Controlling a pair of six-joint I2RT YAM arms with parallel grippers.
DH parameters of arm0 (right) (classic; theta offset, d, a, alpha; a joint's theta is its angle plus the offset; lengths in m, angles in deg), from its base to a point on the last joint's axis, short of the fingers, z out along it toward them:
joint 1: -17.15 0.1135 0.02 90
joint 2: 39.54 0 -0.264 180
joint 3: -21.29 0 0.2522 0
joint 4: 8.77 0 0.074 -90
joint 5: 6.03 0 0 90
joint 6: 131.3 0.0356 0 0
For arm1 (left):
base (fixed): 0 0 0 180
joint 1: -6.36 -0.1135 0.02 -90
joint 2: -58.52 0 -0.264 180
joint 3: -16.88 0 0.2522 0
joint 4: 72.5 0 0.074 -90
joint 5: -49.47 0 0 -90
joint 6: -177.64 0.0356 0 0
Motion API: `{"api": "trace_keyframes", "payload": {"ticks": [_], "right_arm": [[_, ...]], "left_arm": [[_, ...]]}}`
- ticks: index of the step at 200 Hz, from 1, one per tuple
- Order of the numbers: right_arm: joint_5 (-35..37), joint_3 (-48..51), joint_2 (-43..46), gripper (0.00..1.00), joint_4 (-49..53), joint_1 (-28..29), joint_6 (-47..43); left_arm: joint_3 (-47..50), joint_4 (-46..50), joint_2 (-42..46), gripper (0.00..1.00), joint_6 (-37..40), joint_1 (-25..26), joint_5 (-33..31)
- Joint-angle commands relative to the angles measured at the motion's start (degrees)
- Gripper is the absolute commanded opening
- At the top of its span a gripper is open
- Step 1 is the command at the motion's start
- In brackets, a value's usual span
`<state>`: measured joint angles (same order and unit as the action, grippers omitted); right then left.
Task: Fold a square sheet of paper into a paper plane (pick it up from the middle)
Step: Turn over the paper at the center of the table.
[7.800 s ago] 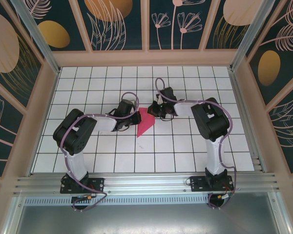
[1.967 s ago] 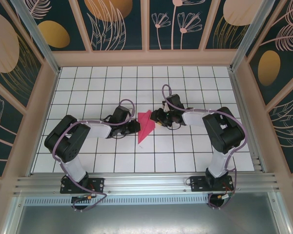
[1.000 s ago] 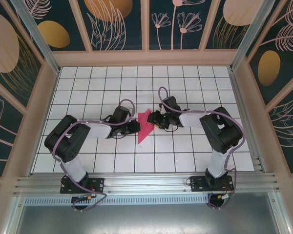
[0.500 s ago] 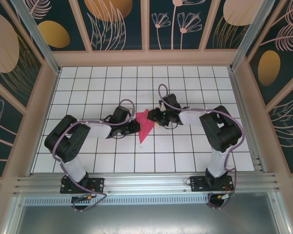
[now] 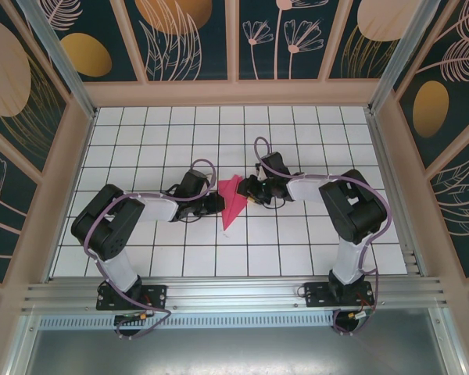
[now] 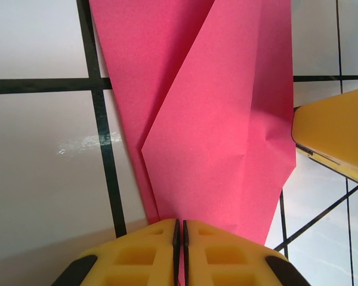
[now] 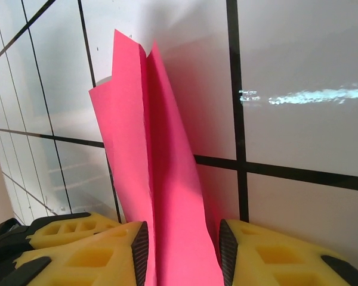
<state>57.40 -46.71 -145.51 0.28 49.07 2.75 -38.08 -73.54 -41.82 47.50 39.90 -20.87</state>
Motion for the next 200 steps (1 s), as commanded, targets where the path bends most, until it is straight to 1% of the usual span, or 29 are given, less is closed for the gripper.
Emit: {"api": "trace_keyframes", "payload": {"ticks": [1,12,29,49,78,105,138,159,200], "right_arm": [[2.04,0.22,1.39,0.39,1.32,0.25,-0.12],[3.30,0.61,2.08,0.39,2.68,0.07,-0.27],[2.92,1.41,2.42,0.39,3.30,0.07,-0.21],[2.37,2.76,2.41,0.39,2.24,0.42,0.24],[-0.19,3.78,2.19,0.38,-0.51,0.67,1.36],[-2.35,3.39,2.25,0.38,-2.79,1.12,1.69],[-3.01,2.04,1.35,0.38,-4.32,1.16,1.86],[-2.00,0.84,0.75,0.38,-3.26,1.04,1.20],[3.47,0.62,1.41,0.38,1.31,0.86,-0.20]], "left_arm": [[1.01,4.57,-0.67,0.15,-0.03,0.53,1.17],[1.13,4.53,-0.47,0.15,-0.07,0.49,0.96],[1.11,4.52,-0.51,0.15,-0.03,0.50,0.99],[0.89,4.55,-0.61,0.15,-0.07,0.49,1.08],[0.70,4.59,-0.63,0.15,0.06,0.56,1.17],[0.82,4.54,-0.48,0.15,0.02,0.49,1.17],[0.89,4.26,-0.49,0.15,-0.15,0.54,1.43],[0.95,4.38,-0.31,0.15,-0.11,0.52,1.39],[1.02,5.06,0.05,0.15,0.29,0.50,0.91]]}}
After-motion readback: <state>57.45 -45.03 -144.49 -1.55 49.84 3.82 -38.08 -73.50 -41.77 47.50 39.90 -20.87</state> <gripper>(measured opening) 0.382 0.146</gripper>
